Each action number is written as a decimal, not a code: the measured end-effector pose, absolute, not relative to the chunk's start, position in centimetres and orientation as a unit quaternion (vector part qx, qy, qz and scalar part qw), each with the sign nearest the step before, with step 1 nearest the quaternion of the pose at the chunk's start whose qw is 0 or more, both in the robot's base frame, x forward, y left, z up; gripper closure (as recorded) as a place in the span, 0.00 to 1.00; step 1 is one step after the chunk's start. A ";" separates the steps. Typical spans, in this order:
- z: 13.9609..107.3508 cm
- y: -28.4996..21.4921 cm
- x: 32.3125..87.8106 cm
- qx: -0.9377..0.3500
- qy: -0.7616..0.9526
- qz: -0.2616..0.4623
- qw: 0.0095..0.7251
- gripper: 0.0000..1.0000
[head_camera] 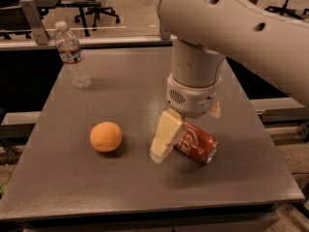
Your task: Place coke can upright
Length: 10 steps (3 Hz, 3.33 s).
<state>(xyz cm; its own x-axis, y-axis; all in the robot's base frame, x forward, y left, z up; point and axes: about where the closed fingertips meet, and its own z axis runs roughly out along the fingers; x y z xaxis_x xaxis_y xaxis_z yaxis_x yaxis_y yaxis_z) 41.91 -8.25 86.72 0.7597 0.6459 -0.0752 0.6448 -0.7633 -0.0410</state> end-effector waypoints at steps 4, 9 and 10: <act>84.8 -10.8 41.9 -0.932 -0.361 0.027 -0.004 0.03; 87.7 -6.9 44.0 -0.967 -0.251 0.024 0.039 1.00; 88.8 -5.3 45.8 -0.980 -0.185 0.036 0.070 1.00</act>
Offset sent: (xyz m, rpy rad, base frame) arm -0.0226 -0.0417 -0.0052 -0.1102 0.0546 0.0803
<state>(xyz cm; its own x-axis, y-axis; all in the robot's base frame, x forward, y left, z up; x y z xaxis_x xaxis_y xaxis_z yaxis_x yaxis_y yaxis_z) 45.81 -5.30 88.77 0.9290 0.3674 -0.0451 0.3573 -0.9218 -0.1507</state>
